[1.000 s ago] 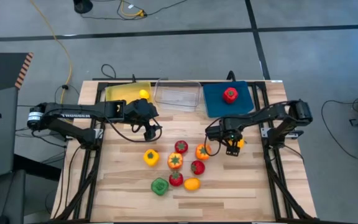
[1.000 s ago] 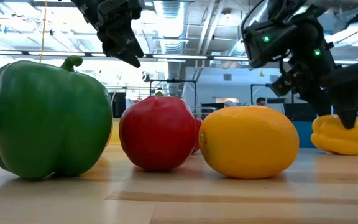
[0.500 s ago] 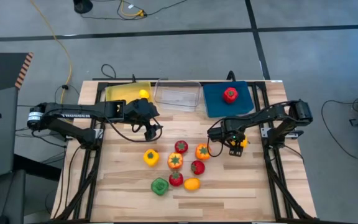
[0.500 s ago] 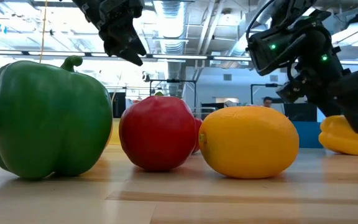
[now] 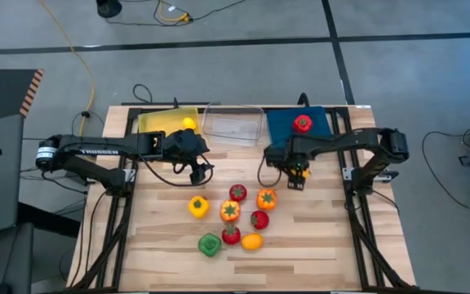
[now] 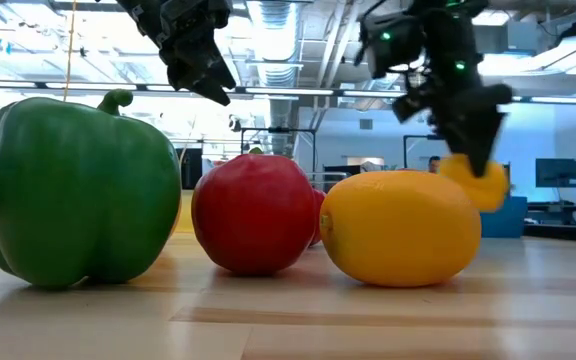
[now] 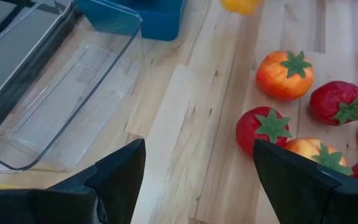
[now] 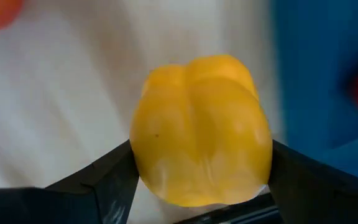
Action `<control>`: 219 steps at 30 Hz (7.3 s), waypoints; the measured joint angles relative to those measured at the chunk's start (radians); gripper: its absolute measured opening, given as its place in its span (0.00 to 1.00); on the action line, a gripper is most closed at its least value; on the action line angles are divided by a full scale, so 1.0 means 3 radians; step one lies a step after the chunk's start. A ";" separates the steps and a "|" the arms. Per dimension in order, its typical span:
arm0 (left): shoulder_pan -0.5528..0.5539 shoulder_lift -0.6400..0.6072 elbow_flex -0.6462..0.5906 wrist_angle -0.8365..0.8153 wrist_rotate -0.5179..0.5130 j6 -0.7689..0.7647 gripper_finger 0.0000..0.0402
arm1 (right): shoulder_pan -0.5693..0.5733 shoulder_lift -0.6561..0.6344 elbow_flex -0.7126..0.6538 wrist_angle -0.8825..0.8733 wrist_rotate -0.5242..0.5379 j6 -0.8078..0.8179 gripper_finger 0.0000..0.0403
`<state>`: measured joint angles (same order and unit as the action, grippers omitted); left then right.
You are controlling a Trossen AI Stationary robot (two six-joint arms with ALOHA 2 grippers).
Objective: Sort produce into baskets
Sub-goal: Put the right yellow bell pepper into the blue bin, then put the yellow bell pepper into the blue bin
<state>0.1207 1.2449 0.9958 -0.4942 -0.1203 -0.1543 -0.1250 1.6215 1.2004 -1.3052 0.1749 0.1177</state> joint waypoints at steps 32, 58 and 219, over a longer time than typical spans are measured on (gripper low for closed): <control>-0.0003 0.0000 0.0001 0.0134 0.0023 0.0060 0.71 | -0.1483 0.0117 0.0616 0.0828 0.0261 -0.0675 0.88; -0.0672 0.0000 0.0001 -0.0322 0.0122 -0.0216 0.71 | -0.1515 0.0118 0.0616 0.0815 0.0467 0.0017 0.97; -0.0664 0.0001 -0.1053 0.2163 -0.0320 -0.1114 0.71 | -0.1380 -0.0541 0.0620 0.0840 0.0461 -0.0067 0.97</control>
<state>-0.0785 1.2453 0.6800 0.1546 -0.2163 -0.4886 -0.5390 1.4591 1.3865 -1.0532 0.3131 0.0978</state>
